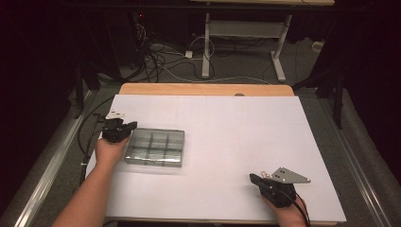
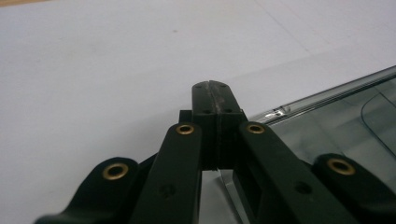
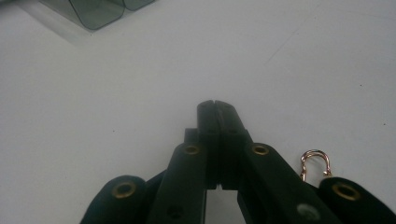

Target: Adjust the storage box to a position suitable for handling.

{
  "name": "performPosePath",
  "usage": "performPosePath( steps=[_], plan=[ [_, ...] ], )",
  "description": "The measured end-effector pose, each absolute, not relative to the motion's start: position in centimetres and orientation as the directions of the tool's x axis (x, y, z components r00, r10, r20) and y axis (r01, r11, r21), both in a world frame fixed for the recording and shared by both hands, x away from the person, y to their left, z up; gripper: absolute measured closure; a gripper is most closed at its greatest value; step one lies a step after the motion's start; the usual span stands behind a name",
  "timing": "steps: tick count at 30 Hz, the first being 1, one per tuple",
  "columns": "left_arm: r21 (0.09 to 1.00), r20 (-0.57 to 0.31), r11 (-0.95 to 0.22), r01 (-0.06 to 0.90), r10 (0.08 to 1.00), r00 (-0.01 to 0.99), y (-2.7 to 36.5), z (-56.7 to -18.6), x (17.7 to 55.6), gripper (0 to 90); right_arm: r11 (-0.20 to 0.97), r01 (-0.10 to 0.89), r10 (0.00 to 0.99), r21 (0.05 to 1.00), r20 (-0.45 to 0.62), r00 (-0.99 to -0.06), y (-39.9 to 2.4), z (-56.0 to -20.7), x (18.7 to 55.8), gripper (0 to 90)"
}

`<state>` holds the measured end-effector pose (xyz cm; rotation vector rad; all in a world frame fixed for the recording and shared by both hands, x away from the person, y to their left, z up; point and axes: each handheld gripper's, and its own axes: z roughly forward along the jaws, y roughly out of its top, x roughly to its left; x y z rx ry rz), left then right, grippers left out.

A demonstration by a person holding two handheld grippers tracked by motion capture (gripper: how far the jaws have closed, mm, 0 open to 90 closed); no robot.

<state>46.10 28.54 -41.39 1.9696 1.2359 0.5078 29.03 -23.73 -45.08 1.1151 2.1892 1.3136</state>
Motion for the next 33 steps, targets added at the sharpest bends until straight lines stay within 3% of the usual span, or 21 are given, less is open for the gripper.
performPosePath(
  steps=[22, 29, 33],
  plan=[
    [0.766, -0.088, -0.337, 0.548, 0.789, 0.608, 20.1, -42.0, 41.4, 88.1, 0.266, 0.442, 0.768, 0.857, 0.089, -0.634, -23.5, -45.0, 28.9, 90.0],
    [0.783, -0.135, -0.259, 0.566, 0.818, 0.56, 21.8, -42.0, 40.2, 88.0, 0.266, 0.436, 0.767, 0.86, 0.085, -0.635, -23.6, -44.9, 28.9, 90.0],
    [0.768, -0.113, -0.276, 0.578, 0.83, 0.546, 23.7, -42.9, 36.7, 88.0, 0.264, 0.435, 0.767, 0.861, 0.086, -0.636, -23.6, -44.9, 28.9, 90.0]
  ],
)
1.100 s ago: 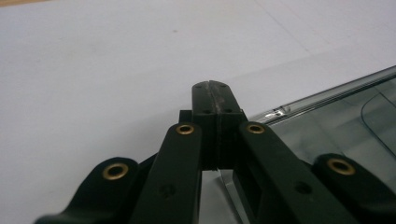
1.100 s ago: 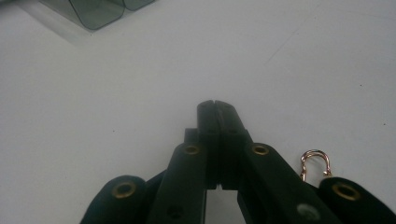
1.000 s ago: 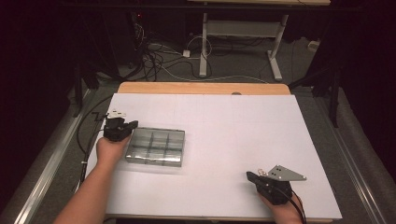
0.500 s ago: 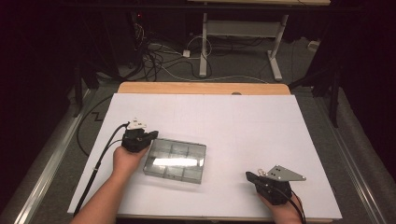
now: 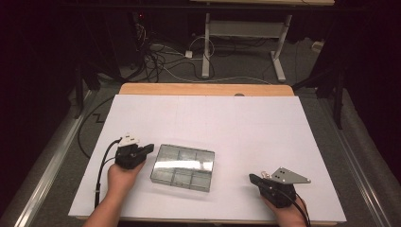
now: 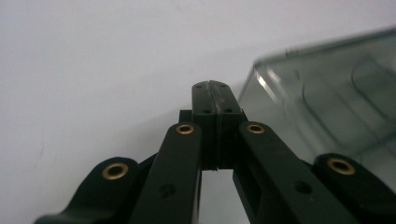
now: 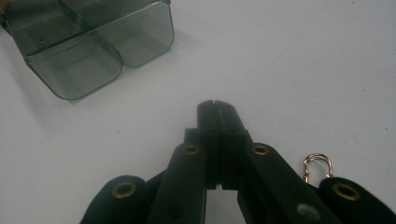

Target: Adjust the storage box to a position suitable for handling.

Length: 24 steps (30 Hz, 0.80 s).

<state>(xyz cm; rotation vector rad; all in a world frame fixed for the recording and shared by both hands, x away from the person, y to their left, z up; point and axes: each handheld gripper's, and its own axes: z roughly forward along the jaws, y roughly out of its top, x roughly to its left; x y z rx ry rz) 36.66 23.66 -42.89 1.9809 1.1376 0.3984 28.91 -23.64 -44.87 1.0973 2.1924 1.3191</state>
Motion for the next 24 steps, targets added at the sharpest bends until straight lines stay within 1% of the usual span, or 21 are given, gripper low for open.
performPosePath(
  steps=[3, 4, 7, 15, 17, 24],
  plan=[
    [0.762, -0.116, -0.284, 0.582, 0.825, 0.554, 24.0, -43.1, 35.0, 88.0, 0.27, 0.433, 0.765, 0.86, 0.081, -0.638, -23.5, -44.9, 28.9, 90.0],
    [0.762, -0.116, -0.284, 0.582, 0.825, 0.554, 24.0, -43.1, 35.0, 88.0, 0.273, 0.432, 0.764, 0.859, 0.079, -0.64, -23.5, -44.9, 28.9, 90.0],
    [0.756, -0.094, -0.318, 0.571, 0.811, 0.577, 23.4, -43.1, 33.9, 87.9, 0.279, 0.427, 0.761, 0.86, 0.073, -0.644, -23.3, -44.7, 28.8, 90.0],
    [0.727, -0.099, -0.357, 0.586, 0.791, 0.604, 22.6, -43.7, 33.5, 88.0, 0.274, 0.436, 0.764, 0.857, 0.082, -0.64, -23.5, -44.8, 28.7, 90.0],
    [0.727, -0.113, -0.352, 0.59, 0.787, 0.607, 22.4, -43.8, 33.5, 88.0, 0.271, 0.44, 0.767, 0.856, 0.084, -0.636, -23.7, -44.9, 28.8, 90.0],
    [0.722, -0.112, -0.355, 0.593, 0.786, 0.608, 22.2, -43.8, 33.4, 88.0, 0.272, 0.436, 0.767, 0.858, 0.08, -0.636, -23.9, -44.9, 28.7, 90.0]
  ],
)
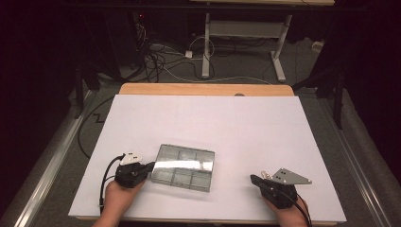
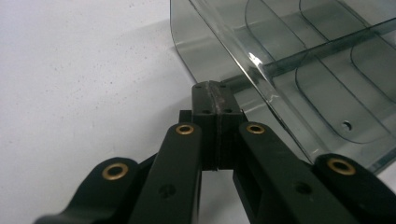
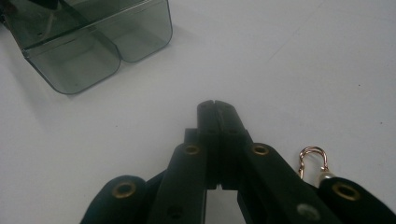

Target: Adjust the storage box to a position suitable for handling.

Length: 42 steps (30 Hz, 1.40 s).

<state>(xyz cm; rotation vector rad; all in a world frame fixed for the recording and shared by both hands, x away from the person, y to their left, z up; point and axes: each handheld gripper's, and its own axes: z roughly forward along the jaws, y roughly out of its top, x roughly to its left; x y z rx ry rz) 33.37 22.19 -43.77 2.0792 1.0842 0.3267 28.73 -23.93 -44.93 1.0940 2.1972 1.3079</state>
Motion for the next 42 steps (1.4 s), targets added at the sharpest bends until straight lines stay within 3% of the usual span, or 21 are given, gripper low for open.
performPosePath(
  steps=[28, 42],
  plan=[
    [0.727, -0.082, -0.46, 0.51, 0.679, 0.729, 17.1, -43.4, 31.3, 87.9, 0.275, 0.437, 0.772, 0.856, 0.075, -0.632, -23.8, -45.0, 29.0, 90.0],
    [0.76, -0.094, -0.426, 0.49, 0.675, 0.732, 16.9, -43.4, 31.3, 87.8, 0.248, 0.452, 0.777, 0.857, 0.102, -0.621, -23.9, -45.1, 29.4, 90.0]
  ],
)
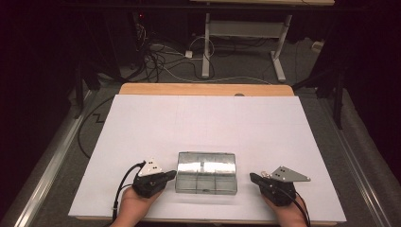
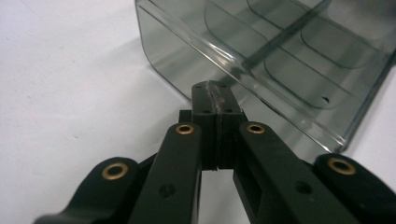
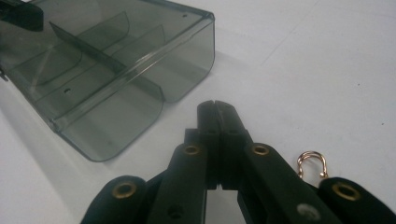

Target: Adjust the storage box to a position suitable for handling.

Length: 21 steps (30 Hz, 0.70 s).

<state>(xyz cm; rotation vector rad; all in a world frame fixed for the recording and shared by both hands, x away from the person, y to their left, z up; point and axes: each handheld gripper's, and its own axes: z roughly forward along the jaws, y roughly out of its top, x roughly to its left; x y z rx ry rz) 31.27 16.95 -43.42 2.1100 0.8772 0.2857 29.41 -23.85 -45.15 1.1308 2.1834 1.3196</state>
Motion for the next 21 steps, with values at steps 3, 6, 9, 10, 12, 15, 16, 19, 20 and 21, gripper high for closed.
performPosePath(
  steps=[3, 6, 9, 10, 12, 15, 16, 19, 20, 21],
  plan=[
    [0.783, -0.083, -0.402, 0.475, 0.689, 0.72, 17.3, -43.3, 31.4, 87.8, 0.253, 0.452, 0.78, 0.856, 0.097, -0.619, -23.7, -45.1, 29.5, 90.0],
    [0.796, -0.068, -0.393, 0.461, 0.698, 0.712, 17.8, -43.3, 31.7, 87.8, 0.246, 0.454, 0.787, 0.856, 0.097, -0.609, -23.6, -45.0, 29.7, 90.0],
    [0.805, -0.045, -0.387, 0.45, 0.716, 0.697, 18.3, -43.3, 31.9, 87.9, 0.237, 0.454, 0.792, 0.859, 0.1, -0.602, -23.5, -44.8, 29.7, 90.0],
    [0.805, -0.045, -0.387, 0.45, 0.716, 0.697, 18.3, -43.3, 31.9, 87.9, 0.237, 0.454, 0.792, 0.859, 0.1, -0.602, -23.5, -44.8, 29.7, 90.0],
    [0.805, -0.048, -0.382, 0.455, 0.721, 0.691, 18.6, -43.3, 32.1, 87.9, 0.237, 0.444, 0.789, 0.864, 0.096, -0.608, -23.5, -44.6, 29.8, 90.0],
    [0.802, -0.066, -0.37, 0.469, 0.725, 0.685, 19.0, -43.2, 32.3, 87.8, 0.235, 0.433, 0.781, 0.87, 0.096, -0.617, -23.3, -44.3, 29.8, 90.0],
    [0.801, -0.068, -0.373, 0.469, 0.72, 0.69, 19.1, -43.2, 32.4, 87.8, 0.235, 0.427, 0.776, 0.873, 0.096, -0.624, -23.3, -44.2, 29.8, 90.0],
    [0.806, -0.047, -0.387, 0.447, 0.712, 0.701, 19.2, -43.2, 32.4, 87.8, 0.239, 0.408, 0.766, 0.881, 0.087, -0.636, -23.1, -43.8, 29.8, 90.0],
    [0.809, -0.045, -0.388, 0.442, 0.708, 0.705, 19.3, -43.2, 32.4, 87.8, 0.237, 0.406, 0.765, 0.883, 0.088, -0.638, -23.0, -43.7, 29.9, 90.0],
    [0.81, -0.046, -0.389, 0.439, 0.704, 0.709, 19.4, -43.2, 32.4, 87.8, 0.237, 0.4, 0.763, 0.885, 0.086, -0.641, -23.0, -43.5, 29.9, 90.0]
  ],
)
